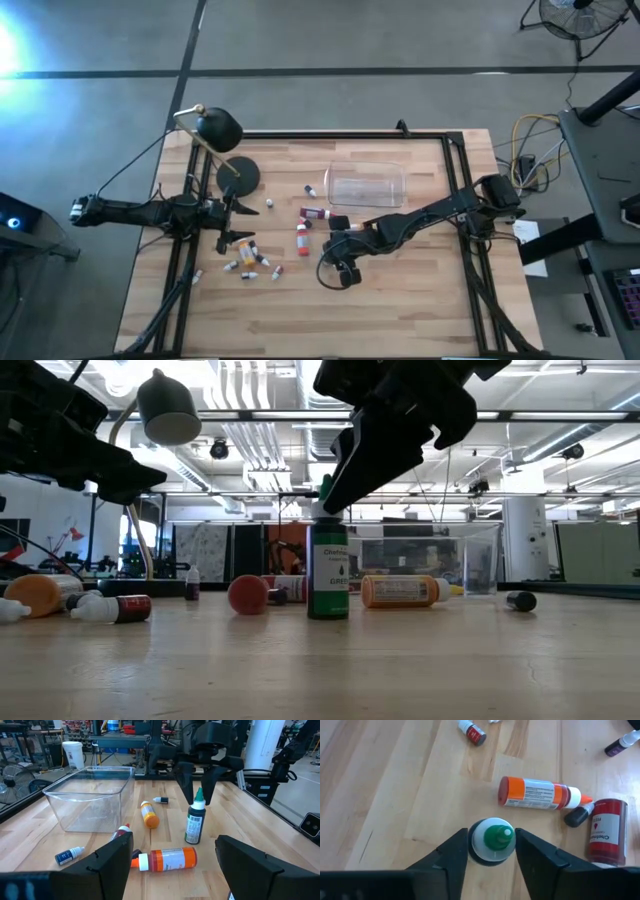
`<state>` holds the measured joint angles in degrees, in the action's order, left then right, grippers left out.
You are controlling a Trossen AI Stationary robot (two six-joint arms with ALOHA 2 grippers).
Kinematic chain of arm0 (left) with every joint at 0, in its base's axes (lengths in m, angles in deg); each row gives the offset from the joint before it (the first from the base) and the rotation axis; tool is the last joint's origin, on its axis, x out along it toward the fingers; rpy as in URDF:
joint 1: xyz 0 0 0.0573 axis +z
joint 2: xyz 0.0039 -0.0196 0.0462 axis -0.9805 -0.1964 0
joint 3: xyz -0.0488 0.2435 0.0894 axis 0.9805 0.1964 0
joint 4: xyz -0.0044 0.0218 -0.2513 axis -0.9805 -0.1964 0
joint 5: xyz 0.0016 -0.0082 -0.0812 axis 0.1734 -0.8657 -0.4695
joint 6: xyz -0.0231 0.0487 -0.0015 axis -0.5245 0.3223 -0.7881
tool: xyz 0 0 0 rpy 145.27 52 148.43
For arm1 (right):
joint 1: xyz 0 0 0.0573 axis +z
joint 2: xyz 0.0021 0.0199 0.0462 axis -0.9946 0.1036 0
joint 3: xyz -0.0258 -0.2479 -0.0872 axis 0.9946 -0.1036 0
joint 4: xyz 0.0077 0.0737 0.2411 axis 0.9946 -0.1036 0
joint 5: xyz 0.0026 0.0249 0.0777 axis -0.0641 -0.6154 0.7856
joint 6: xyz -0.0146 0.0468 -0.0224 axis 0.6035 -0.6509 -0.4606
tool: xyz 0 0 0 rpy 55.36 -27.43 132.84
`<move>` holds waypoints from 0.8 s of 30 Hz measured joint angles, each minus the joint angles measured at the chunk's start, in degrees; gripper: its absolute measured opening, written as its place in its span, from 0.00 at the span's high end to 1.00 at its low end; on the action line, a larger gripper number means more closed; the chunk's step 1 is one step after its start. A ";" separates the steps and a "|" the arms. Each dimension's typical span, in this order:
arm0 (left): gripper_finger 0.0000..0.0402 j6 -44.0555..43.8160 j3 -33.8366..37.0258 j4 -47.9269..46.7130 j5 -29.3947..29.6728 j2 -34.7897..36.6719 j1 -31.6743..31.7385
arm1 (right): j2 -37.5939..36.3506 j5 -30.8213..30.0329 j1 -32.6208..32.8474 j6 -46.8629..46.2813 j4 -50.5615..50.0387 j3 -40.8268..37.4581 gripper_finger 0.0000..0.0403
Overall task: Pick & Place food coloring
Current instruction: Put the large green food coloring bottle into the transparent bin
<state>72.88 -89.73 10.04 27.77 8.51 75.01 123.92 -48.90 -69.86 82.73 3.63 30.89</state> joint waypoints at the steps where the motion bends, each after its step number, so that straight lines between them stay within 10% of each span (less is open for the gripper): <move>1: 0.36 0.00 0.00 0.00 -0.01 0.00 -0.01 | 0.00 0.00 -0.02 0.12 -0.02 0.00 0.66; 13: 0.36 0.00 0.00 0.00 0.01 0.00 0.00 | -3.05 -3.87 -2.12 -5.73 -5.48 -0.07 0.75; 24: 0.36 0.00 0.02 0.07 0.01 -0.02 -0.01 | -26.88 -18.79 -5.55 -26.72 -23.86 -0.56 0.75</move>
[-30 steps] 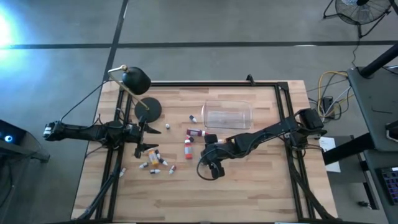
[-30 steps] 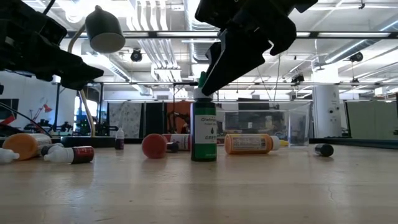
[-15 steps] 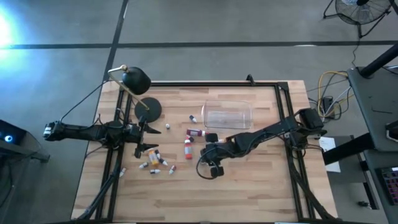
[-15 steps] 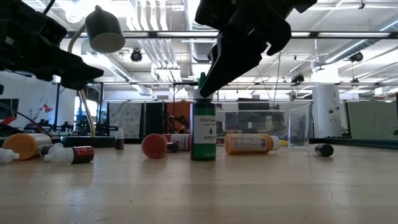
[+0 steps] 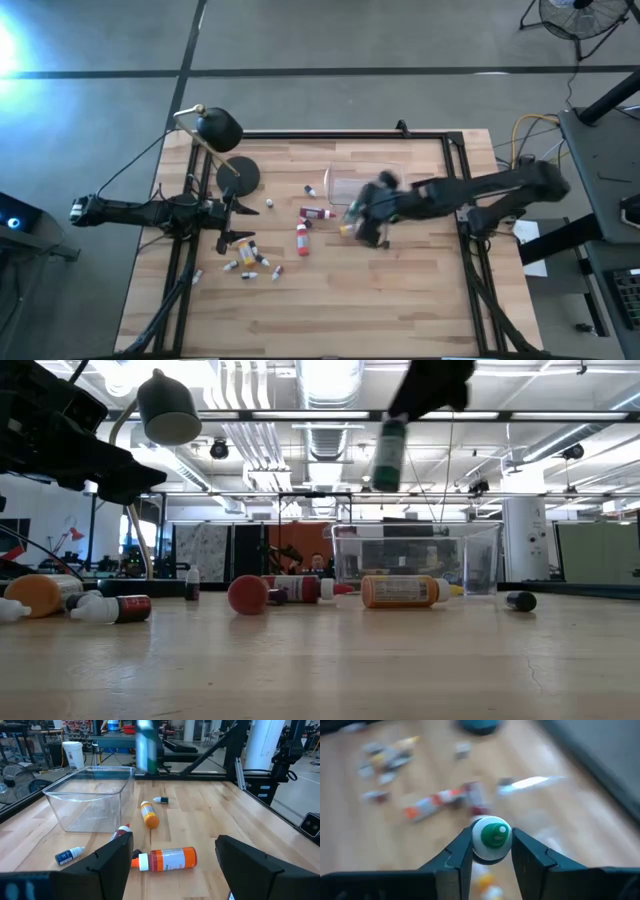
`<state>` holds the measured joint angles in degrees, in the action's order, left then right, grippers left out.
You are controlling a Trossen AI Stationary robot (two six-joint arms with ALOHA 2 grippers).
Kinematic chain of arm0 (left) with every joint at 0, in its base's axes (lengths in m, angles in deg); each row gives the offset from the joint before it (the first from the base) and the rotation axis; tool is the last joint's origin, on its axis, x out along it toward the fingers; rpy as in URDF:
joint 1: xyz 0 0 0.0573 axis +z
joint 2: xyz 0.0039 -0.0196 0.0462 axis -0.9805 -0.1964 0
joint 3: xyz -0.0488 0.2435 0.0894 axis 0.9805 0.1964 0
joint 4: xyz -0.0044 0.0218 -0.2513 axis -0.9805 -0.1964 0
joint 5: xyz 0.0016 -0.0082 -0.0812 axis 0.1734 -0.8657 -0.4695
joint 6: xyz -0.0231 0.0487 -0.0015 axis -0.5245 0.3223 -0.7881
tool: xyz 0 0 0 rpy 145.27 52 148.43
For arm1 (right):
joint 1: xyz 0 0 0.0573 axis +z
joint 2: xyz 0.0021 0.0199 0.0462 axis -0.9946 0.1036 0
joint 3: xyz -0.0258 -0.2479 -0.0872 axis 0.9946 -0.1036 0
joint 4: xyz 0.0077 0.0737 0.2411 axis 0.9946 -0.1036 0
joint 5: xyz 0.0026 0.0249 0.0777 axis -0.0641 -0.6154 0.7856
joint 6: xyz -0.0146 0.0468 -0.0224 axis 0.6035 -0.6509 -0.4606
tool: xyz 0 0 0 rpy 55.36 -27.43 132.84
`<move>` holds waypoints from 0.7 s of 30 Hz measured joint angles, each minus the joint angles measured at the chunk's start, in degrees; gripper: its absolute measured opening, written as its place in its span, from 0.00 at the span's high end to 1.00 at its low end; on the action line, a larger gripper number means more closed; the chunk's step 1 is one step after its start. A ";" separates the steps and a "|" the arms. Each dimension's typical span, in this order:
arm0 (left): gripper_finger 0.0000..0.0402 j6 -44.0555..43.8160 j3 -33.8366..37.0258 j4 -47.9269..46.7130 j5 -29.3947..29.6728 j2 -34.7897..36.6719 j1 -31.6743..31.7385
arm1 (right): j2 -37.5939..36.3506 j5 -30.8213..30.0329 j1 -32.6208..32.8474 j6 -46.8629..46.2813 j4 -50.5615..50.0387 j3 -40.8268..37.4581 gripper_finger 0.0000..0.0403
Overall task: Pick & Place food coloring
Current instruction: Put the large green food coloring bottle into the transparent bin
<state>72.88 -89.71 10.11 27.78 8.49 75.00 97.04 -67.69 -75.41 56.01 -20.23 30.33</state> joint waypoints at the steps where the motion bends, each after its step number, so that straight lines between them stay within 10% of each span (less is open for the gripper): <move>1: 0.36 0.00 0.00 0.02 -0.01 0.00 0.00 | -1.97 -2.89 -0.03 -1.67 -2.74 -0.21 0.75; 6: 0.36 0.00 0.00 0.02 0.00 0.00 0.01 | -9.32 -12.95 -1.32 -11.31 -12.14 -3.49 0.75; 21: 0.36 0.00 0.00 0.07 0.00 0.00 0.01 | -10.15 -9.87 -2.27 -27.84 -0.06 -26.43 0.75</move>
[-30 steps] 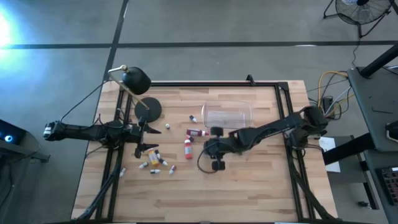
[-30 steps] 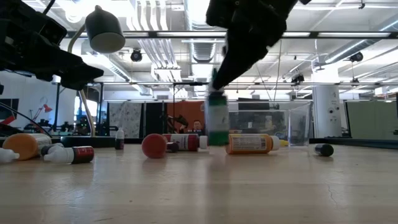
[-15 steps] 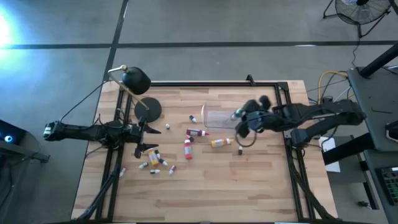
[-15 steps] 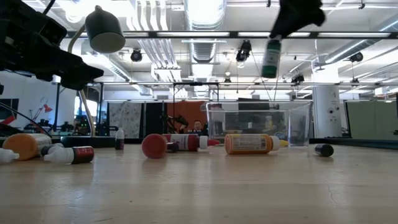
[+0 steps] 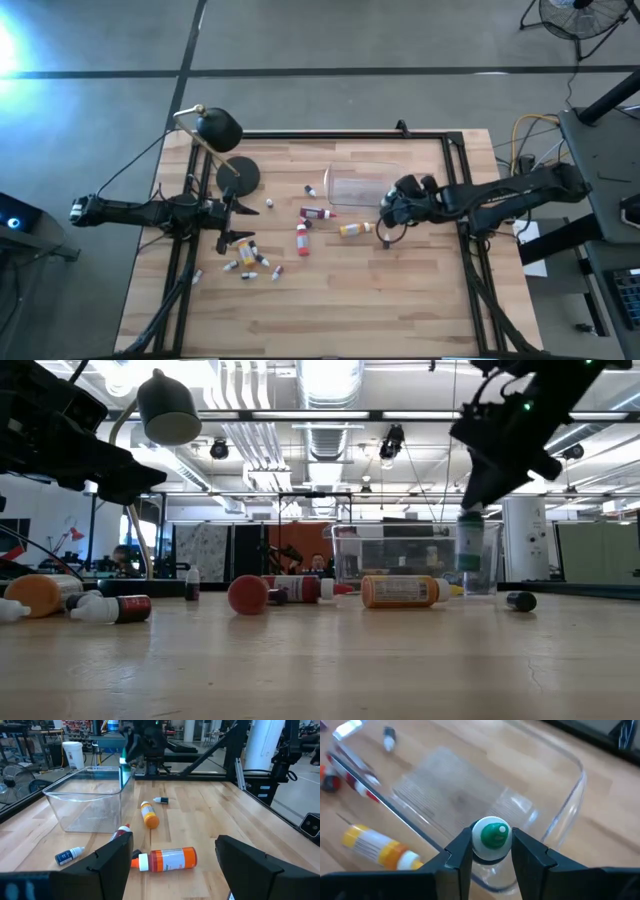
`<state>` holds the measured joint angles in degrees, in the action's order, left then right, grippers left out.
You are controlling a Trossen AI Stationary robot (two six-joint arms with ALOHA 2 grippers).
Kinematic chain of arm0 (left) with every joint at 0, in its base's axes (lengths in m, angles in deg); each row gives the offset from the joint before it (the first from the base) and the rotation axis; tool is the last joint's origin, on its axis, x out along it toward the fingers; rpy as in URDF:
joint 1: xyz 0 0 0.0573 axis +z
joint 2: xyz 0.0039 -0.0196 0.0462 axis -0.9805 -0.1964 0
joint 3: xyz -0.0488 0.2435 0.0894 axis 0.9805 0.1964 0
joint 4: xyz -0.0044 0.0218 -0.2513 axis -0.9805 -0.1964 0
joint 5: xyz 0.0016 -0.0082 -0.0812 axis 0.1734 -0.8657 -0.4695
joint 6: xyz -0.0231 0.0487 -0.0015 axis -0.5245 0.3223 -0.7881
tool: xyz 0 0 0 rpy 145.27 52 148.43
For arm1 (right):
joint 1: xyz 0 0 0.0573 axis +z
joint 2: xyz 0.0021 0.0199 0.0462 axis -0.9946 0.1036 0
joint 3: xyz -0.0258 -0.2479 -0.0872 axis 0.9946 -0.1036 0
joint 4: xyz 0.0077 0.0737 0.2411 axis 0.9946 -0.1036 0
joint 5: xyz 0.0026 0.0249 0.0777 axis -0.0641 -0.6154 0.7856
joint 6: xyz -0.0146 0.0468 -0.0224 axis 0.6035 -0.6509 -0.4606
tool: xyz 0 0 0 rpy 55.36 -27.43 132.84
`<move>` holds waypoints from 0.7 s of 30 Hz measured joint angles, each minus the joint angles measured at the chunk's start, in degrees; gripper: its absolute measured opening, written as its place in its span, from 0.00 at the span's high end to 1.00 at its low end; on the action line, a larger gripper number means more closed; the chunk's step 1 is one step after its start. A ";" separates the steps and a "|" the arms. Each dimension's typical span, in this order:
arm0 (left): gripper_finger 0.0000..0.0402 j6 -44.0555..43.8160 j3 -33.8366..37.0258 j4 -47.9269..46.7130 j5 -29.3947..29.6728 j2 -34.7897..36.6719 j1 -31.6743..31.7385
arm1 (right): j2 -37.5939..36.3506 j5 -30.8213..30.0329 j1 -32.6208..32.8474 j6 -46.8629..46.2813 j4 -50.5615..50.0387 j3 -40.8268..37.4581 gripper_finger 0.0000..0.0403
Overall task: Pick & Place food coloring
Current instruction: Put the large green food coloring bottle into the transparent bin
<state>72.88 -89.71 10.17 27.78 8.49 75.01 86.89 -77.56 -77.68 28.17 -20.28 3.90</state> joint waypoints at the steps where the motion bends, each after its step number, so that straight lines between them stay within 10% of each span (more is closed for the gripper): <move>1: 0.36 0.00 0.00 0.00 -0.01 0.00 -0.01 | 0.05 0.23 0.00 -0.46 0.03 -0.48 0.74; 21: 0.36 0.00 0.00 0.02 0.00 0.00 0.00 | 0.07 1.05 -0.04 0.08 0.78 -2.94 0.66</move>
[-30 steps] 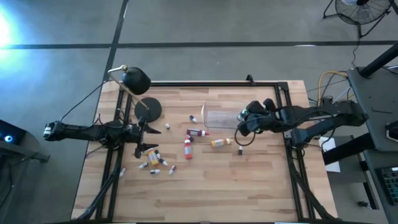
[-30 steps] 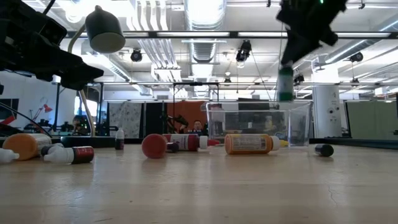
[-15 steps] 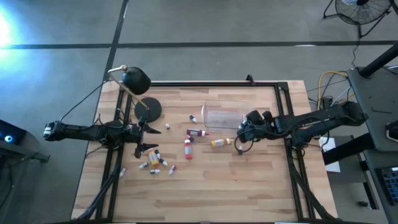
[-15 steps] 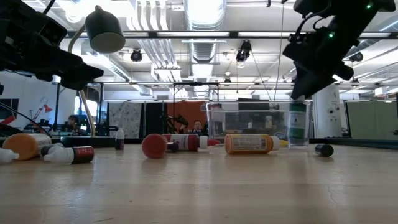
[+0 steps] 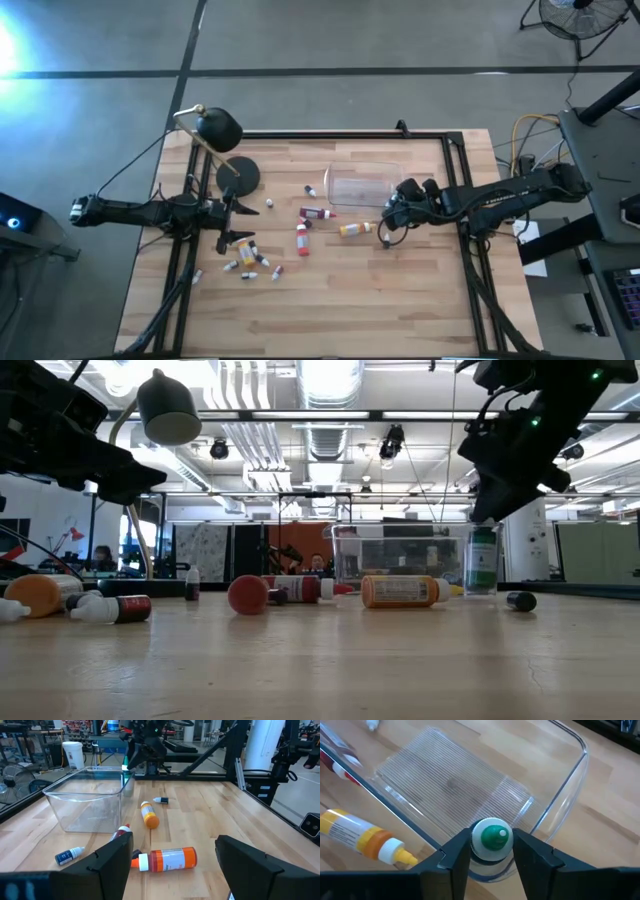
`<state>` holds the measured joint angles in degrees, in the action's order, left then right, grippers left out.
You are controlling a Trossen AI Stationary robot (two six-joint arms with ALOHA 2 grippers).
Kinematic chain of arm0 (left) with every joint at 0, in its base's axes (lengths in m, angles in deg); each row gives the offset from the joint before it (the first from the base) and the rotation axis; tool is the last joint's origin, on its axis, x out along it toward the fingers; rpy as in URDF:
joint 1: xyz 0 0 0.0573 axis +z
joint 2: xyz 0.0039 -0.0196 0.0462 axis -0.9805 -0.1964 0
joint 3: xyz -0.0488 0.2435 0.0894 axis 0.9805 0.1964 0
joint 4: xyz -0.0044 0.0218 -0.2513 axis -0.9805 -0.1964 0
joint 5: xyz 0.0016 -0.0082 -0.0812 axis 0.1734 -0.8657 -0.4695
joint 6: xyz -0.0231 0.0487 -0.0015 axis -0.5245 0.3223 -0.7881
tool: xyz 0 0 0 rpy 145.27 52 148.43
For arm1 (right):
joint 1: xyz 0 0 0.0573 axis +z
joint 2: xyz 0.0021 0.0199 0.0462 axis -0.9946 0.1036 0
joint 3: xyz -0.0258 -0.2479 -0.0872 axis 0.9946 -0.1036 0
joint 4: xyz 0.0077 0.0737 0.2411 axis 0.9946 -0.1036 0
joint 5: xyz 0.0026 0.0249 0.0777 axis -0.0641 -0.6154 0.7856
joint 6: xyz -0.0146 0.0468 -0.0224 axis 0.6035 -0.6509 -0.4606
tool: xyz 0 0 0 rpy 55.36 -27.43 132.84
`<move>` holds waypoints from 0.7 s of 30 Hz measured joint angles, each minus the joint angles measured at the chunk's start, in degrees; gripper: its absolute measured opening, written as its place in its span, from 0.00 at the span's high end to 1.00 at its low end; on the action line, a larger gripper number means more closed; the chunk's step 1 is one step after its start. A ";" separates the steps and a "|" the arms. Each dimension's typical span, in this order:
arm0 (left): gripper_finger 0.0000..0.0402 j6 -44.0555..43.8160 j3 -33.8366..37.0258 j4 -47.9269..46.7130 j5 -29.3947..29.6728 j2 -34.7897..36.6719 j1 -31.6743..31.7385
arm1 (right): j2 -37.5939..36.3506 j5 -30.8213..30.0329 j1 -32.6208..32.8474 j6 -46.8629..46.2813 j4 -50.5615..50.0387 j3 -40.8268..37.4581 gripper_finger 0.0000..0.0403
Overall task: Pick & Place food coloring
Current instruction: Put the large green food coloring bottle into the transparent bin, then put the large right yellow food coloring bottle into the transparent bin
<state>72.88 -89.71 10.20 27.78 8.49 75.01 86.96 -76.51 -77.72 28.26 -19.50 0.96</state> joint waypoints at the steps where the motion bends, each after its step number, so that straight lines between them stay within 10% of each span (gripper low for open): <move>1: 0.36 0.00 0.00 -0.02 0.00 0.00 0.00 | 0.00 -0.08 0.00 0.08 0.35 -0.04 0.65; 21: 0.36 0.00 0.00 -0.01 -0.01 0.00 0.00 | 0.01 -6.97 1.87 13.15 -0.98 7.05 0.52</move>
<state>72.88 -89.71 10.19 27.77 8.49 75.00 86.98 -83.48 -75.86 41.41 -20.48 8.00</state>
